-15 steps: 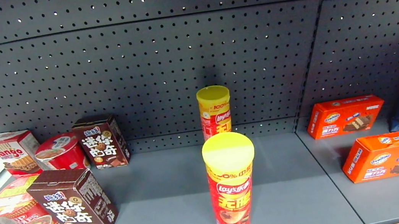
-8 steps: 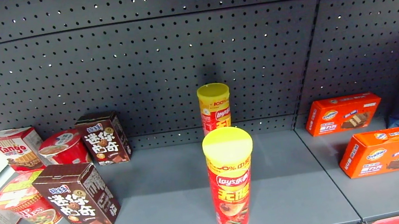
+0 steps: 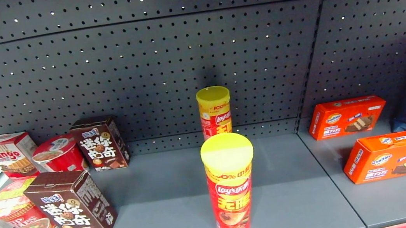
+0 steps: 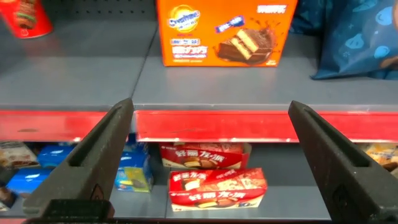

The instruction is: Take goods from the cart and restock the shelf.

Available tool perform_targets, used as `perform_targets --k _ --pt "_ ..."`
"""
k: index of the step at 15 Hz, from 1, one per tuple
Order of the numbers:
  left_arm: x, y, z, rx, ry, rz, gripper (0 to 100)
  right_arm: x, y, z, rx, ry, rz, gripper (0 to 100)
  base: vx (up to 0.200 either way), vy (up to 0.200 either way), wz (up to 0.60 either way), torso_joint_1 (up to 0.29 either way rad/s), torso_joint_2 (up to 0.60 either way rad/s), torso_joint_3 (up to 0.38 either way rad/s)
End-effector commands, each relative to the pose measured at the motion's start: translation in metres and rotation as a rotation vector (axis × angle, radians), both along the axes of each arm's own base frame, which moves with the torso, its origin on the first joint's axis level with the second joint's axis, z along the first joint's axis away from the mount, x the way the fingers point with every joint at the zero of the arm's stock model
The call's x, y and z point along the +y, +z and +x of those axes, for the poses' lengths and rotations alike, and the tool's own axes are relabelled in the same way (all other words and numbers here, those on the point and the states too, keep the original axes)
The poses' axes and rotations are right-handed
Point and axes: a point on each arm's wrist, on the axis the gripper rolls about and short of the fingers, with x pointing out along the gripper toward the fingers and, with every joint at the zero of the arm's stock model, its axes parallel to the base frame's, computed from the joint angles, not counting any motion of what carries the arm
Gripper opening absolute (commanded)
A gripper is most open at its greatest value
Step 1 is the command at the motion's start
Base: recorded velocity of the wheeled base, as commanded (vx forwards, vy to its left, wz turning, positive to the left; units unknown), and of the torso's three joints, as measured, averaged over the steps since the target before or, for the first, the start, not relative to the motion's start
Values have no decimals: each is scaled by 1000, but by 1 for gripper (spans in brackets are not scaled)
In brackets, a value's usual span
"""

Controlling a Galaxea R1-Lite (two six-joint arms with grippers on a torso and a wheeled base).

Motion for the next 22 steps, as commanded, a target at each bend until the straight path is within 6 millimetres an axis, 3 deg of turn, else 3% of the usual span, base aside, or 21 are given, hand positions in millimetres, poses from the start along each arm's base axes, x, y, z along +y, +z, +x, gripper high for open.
perform_targets --k 1,22 --pt "0 1 0 -3 0 -1 100 0 0 0 2 1 0 100 0 0 0 0 0 0" --pt "0 0 0 0 -13 5 100 0 0 0 2 1 0 100 0 0 0 0 0 0"
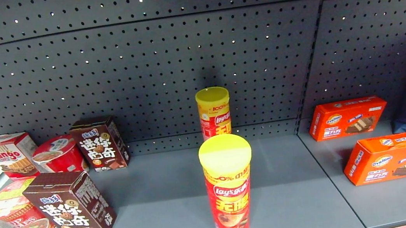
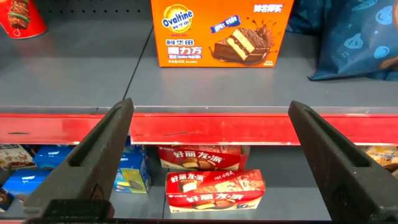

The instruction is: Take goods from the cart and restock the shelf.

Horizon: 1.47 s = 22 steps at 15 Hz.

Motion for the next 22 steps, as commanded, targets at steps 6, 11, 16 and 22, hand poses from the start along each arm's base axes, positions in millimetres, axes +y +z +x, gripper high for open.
perform_targets --k 6,11,16,22 --pt "0 0 0 -1 -17 1 100 0 0 0 2 1 -2 100 0 0 0 0 0 0" --pt "0 0 0 -1 -17 -2 100 0 0 0 2 1 0 100 0 0 0 0 0 0" --pt "0 0 0 -1 -17 1 100 0 0 0 2 1 0 100 0 0 0 0 0 0" --pt "0 0 0 -1 -16 -2 100 0 0 0 2 1 0 100 0 0 0 0 0 0"
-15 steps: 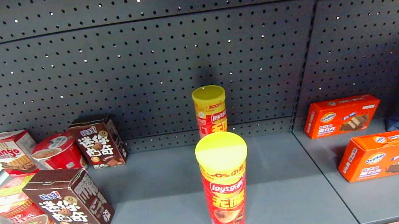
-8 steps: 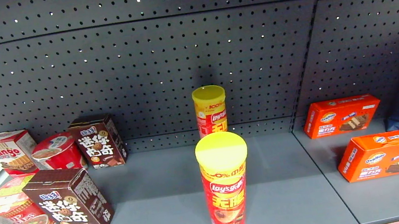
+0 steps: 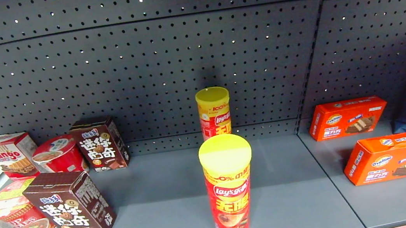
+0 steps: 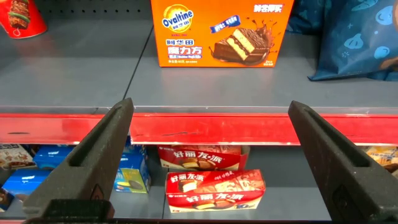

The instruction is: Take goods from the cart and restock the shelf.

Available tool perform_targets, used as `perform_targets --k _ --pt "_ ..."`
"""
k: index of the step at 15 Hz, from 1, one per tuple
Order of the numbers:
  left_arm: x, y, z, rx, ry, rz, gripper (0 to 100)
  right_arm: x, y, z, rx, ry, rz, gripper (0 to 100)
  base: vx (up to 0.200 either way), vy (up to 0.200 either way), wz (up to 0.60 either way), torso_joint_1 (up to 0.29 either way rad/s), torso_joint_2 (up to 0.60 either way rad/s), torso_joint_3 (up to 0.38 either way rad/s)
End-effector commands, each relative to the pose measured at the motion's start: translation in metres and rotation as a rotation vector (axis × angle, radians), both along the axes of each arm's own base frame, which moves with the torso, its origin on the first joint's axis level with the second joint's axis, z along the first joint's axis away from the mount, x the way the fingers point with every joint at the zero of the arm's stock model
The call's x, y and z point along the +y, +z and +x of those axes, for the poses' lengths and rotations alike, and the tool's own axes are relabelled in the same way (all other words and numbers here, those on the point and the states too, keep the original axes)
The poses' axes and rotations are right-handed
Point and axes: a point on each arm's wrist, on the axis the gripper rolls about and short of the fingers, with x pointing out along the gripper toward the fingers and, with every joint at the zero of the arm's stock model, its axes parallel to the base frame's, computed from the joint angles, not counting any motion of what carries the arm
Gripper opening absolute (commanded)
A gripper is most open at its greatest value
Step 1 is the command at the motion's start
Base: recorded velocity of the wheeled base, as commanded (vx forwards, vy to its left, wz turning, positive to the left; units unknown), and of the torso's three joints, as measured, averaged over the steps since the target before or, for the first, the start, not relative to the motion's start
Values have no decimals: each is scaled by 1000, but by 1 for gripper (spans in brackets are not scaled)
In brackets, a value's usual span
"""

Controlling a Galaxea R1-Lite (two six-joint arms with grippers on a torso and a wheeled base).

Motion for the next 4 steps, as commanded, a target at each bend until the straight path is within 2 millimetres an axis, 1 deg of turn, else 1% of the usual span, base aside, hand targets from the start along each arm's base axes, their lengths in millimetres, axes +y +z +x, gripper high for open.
perform_targets --k 1,4 --pt "0 0 0 0 1 -1 100 0 0 0 1 1 0 100 0 0 0 0 0 0" --pt "0 0 0 0 3 -1 100 0 0 0 1 1 0 100 0 0 0 0 0 0"
